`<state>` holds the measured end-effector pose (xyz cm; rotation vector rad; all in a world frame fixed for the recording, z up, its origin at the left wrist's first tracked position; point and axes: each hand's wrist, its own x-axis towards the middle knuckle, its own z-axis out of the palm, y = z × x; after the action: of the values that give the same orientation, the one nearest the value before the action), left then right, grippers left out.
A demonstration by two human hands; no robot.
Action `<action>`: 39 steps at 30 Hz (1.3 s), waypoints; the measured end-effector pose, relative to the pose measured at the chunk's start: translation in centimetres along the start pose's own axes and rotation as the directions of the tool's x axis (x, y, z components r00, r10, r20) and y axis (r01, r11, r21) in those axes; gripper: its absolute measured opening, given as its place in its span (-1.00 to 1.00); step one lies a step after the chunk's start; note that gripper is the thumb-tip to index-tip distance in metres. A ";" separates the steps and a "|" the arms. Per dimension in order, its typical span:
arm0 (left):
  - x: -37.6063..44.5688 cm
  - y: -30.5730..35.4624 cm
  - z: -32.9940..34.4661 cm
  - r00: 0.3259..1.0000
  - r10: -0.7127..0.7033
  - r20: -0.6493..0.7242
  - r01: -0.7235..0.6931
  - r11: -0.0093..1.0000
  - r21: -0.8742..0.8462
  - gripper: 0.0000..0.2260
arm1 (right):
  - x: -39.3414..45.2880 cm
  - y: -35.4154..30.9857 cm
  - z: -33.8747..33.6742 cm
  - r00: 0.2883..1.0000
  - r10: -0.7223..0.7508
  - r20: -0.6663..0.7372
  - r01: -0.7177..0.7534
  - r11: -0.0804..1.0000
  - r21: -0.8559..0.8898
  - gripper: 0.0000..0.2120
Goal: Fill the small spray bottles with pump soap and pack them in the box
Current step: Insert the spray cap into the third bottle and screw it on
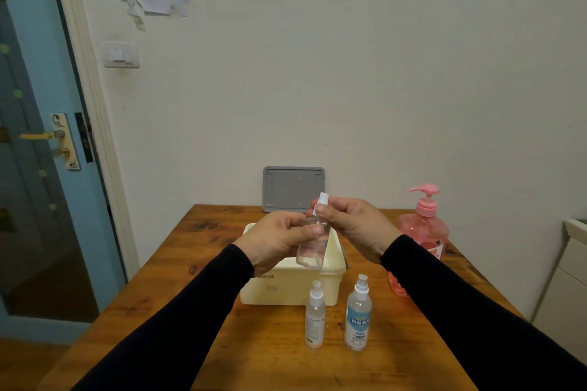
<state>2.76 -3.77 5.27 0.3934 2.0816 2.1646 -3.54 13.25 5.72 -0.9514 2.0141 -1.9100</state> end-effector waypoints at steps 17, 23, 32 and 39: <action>0.5 -0.7 0.8 0.976 0.127 -0.177 -0.086 0.972 0.221 -0.83 | 0.1 -0.2 1.2 0.990 -0.021 -0.138 0.000 0.989 -0.148 -0.81; 0.1 -1.1 1.2 0.960 0.165 -0.226 -0.091 0.947 0.308 -0.86 | -0.8 -0.2 2.0 0.979 -0.034 -0.201 0.002 0.987 -0.161 -0.83; 1.5 -0.7 0.5 0.954 0.158 -0.253 -0.056 0.928 0.369 -0.81 | -0.4 -0.5 0.8 0.964 -0.063 -0.258 -0.001 0.970 -0.242 -0.66; 5.4 -1.7 -0.9 0.931 0.082 -0.356 0.050 0.937 0.345 -0.76 | 0.9 1.0 -1.8 0.935 0.045 -0.350 -0.136 0.961 -0.239 -0.51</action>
<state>-2.80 -3.12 4.10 0.0286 2.6864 1.9936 -5.56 14.16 5.25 -0.5891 2.5083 -1.8994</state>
